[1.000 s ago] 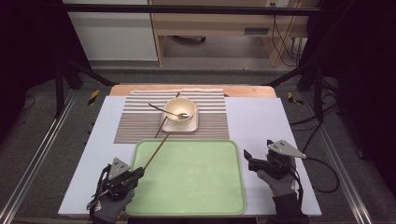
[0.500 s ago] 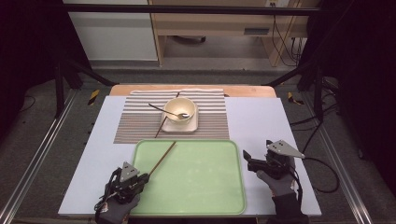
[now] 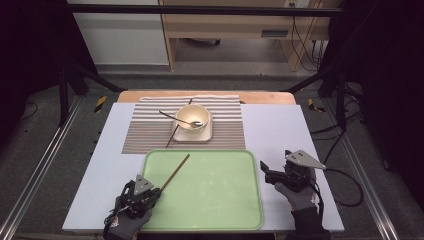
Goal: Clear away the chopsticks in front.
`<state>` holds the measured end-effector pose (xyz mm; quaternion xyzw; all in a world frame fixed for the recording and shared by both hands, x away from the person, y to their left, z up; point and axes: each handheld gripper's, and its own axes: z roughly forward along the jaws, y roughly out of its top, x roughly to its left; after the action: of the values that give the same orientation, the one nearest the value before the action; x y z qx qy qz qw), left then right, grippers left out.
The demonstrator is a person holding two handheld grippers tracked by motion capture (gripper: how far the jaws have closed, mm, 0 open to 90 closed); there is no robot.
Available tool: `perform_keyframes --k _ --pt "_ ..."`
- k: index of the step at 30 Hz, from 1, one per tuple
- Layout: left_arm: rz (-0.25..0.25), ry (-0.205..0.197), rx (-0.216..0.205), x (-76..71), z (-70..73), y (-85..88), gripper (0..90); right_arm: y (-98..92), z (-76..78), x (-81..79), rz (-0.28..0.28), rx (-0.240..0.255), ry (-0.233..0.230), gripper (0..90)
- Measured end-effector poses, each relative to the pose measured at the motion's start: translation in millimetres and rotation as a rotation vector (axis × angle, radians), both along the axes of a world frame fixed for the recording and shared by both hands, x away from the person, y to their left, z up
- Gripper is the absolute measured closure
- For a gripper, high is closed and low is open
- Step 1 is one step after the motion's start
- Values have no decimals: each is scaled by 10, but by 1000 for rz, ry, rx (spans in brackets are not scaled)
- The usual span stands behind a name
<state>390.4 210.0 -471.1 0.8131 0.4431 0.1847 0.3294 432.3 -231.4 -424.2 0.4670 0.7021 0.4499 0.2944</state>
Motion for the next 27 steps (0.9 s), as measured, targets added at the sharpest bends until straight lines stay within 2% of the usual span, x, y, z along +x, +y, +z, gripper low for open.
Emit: perform_keyframes --k 3,8,11,14,18,22,27 --pt "-12 1 11 0 6 3 845 2 -7 4 1 1 2 59" --pt "-26 -29 -4 -10 26 -7 794 8 -18 10 3 -4 5 58" --pt "-32 -42 -37 -5 66 17 745 3 -16 11 2 -1 4 57" --pt "-39 -64 -78 8 126 26 743 -7 -11 11 -2 4 2 57" --pt "-66 -96 -119 116 273 -14 808 -11 -9 11 -4 8 5 58" --pt "-94 -104 -109 260 340 -122 893 -10 -12 14 -4 6 4 58" --pt "-111 -94 -86 473 343 -284 895 -19 -12 18 -7 5 5 58"
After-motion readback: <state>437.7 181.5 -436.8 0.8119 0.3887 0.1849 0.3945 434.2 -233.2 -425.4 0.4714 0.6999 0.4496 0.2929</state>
